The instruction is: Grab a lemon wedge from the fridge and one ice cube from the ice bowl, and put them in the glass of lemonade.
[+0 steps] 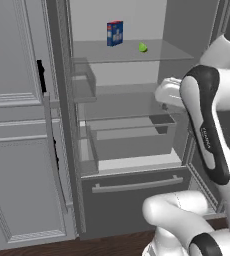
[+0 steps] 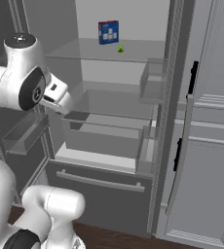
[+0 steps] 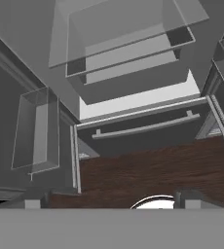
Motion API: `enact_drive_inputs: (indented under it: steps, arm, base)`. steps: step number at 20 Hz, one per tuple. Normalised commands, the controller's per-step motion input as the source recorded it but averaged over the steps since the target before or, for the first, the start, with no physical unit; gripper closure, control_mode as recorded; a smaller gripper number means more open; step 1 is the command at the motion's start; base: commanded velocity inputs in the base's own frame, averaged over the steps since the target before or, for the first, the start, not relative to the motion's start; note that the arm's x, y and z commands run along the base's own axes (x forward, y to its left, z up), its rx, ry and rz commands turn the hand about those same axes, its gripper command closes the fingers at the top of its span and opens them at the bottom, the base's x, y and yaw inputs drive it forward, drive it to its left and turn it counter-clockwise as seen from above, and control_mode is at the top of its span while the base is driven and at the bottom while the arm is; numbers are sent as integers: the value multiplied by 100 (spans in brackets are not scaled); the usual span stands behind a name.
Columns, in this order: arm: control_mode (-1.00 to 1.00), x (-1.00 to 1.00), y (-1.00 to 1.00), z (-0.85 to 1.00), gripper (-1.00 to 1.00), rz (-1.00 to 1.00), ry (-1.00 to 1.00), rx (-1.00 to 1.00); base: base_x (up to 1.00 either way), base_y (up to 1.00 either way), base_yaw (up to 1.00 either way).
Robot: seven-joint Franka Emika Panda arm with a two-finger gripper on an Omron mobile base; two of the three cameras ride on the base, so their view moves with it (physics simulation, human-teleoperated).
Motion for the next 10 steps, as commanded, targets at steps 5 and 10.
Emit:
enact_drive_inputs:
  steps: [5, 10]
  arm:
    - [-100, -100, -19, 9, -100, -16, -15, -14]
    - [-100, -78, 0, 40, -100, 0, -3, -3]
  base:
    - [0, 0, 0]
    - [0, 0, 0]
